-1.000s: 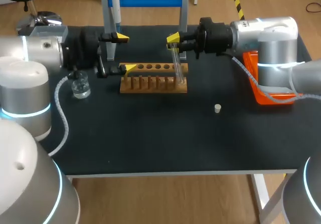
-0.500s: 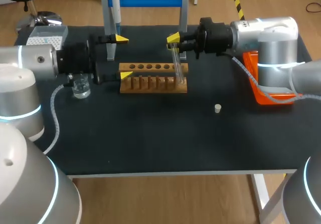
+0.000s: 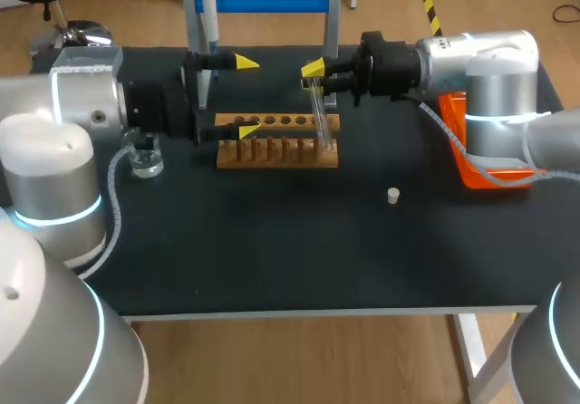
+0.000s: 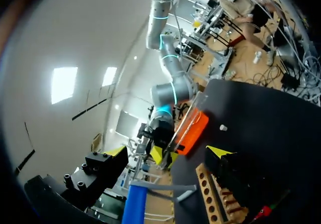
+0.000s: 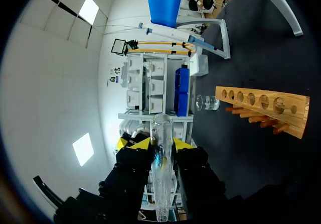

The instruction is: Invert the test tube, pick up the pipette, mount the tip to pipette, aspirate from beaker and dispense into the tube, eject the tip, return the pipette, and cap with the stopper.

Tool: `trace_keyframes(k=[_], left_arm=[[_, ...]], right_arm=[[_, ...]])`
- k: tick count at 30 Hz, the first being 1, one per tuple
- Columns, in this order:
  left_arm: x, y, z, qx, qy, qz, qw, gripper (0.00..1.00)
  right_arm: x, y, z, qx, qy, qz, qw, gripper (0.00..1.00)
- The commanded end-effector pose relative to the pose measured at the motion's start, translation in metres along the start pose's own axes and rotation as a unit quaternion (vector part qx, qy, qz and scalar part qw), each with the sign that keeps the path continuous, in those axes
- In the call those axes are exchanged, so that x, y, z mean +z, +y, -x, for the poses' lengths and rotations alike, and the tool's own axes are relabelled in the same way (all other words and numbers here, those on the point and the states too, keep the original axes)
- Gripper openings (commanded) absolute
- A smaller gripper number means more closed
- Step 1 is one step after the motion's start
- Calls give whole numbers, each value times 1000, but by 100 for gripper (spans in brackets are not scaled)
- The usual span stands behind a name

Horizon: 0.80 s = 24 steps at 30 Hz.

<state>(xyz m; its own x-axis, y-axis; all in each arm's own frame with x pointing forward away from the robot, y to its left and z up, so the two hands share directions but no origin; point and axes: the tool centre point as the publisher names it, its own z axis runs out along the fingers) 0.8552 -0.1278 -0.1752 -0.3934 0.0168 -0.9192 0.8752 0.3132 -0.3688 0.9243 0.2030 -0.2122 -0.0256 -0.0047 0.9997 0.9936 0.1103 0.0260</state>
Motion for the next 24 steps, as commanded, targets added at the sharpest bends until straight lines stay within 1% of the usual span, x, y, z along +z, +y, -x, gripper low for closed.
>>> trace_keyframes(k=[1,5,6,8,9,10,13,14,15,16,17,21,24], left_arm=[[-1,-5,-4,27,-11,18,999,100],[-1,-5,-4,27,-11,18,999,100],[7,-7,-4,51,-11,10,999,100],[21,-12,-7,77,-2,-3,997,100],[27,-15,-8,93,-10,-14,995,100],[32,-16,-9,98,-13,-19,995,100],[49,-22,-11,136,-13,-48,989,100],[54,-23,-12,141,-7,-51,989,100],[59,-25,-13,162,-17,-55,985,100],[63,-27,-14,168,-17,-62,984,100],[67,-27,-16,170,-8,-63,983,100],[78,-30,-19,187,-25,-72,979,100],[84,-32,-20,201,-31,-88,975,100]], right_arm=[[-1,0,-1,0,-2,-1,1000,0],[-1,0,-1,0,-2,-1,1000,0],[-1,0,-1,0,-2,-1,1000,0],[-1,0,-1,0,-2,-1,1000,0],[-1,0,-1,0,-2,-1,1000,0],[-1,0,-1,0,-2,-1,1000,0],[-1,0,-1,0,-2,-1,1000,0],[-1,0,-1,0,-2,-1,1000,0],[-1,0,-1,0,-2,-1,1000,0],[-1,0,-1,0,-2,-1,1000,0],[-1,0,-1,0,-2,-1,1000,0],[-1,0,-1,0,-2,-1,1000,0],[-1,0,-1,0,-2,-1,1000,0]])
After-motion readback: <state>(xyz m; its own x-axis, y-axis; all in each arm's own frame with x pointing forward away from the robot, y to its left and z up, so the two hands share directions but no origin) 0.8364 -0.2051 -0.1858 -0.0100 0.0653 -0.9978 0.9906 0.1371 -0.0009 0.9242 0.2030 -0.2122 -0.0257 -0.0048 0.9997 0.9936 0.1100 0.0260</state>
